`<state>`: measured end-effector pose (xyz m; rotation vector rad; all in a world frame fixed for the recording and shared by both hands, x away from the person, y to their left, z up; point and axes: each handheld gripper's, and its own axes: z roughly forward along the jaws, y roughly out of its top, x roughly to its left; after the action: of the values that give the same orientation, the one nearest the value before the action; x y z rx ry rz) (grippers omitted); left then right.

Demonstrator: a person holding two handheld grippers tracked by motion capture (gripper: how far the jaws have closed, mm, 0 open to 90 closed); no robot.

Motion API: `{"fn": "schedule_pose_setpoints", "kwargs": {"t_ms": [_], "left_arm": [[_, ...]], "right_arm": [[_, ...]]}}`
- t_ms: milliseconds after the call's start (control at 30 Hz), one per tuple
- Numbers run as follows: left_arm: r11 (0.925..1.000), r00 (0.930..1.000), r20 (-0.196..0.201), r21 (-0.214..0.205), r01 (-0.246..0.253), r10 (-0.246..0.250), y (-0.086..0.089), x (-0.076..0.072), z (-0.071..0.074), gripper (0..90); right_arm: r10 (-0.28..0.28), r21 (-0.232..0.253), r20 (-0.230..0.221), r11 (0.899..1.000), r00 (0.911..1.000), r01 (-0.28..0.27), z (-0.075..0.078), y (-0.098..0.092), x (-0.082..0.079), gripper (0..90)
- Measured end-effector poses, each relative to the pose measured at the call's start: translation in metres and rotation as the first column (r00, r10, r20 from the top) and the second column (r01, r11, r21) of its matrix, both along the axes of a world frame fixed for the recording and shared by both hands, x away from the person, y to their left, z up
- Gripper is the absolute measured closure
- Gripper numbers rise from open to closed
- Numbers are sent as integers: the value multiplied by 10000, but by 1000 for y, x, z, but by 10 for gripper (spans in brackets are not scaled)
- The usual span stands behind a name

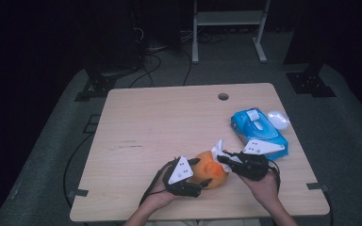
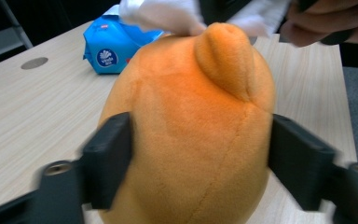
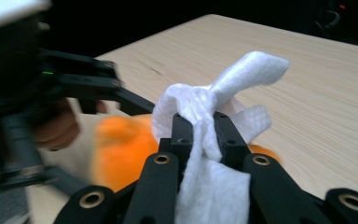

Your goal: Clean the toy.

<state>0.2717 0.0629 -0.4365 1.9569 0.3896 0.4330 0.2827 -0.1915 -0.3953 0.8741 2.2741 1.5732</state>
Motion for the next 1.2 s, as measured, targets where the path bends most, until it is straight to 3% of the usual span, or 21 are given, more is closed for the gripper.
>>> {"fn": "schedule_pose_setpoints", "kwargs": {"t_ms": [100,200,433,500,567,633,733,867,967,1033,1100,1200], "left_arm": [[9993,9992,-33,-5,-386,386,1,1,5,378],[9995,9997,-39,167,-254,255,0,-1,4,390],[9999,9999,-95,131,38,-37,-2,-2,1,364],[9999,9997,-201,70,-134,136,-2,1,1,270],[9998,9992,-331,-7,-215,215,-1,3,0,191],[9998,9991,-372,-2,-184,184,-1,2,-2,225],[9995,9998,-184,305,-99,105,-4,-4,-2,296],[9990,10000,-13,439,78,-77,-5,-7,-4,330],[9990,9999,54,425,149,-151,-7,-7,-4,328],[9992,9999,47,387,122,-124,-7,-5,-3,288],[9995,10000,12,297,86,-86,-7,-4,-1,226],[9993,9999,-111,357,112,-109,-6,-4,-1,209]], "right_arm": [[789,66,375,9968,9962,-792,9,15,-13,799],[928,-566,832,9945,9922,-883,12,28,-18,799],[-56,-204,147,9998,9999,59,2,4,1,799],[28,-83,-12,10000,10000,-28,1,4,0,799],[310,-133,150,9994,9994,-308,3,12,-5,799],[740,-161,265,9972,9969,-736,7,22,-12,798],[1029,-604,471,9932,9936,-1000,8,34,-16,798],[772,-644,322,9951,9965,-750,8,26,-10,798],[190,-785,317,9968,9993,-164,4,13,0,798],[37,-551,-43,9985,10000,-39,0,4,5,799],[102,-539,-106,9985,9999,-108,1,5,3,799],[608,-450,-9,9971,9981,-608,5,16,-7,798]]}}
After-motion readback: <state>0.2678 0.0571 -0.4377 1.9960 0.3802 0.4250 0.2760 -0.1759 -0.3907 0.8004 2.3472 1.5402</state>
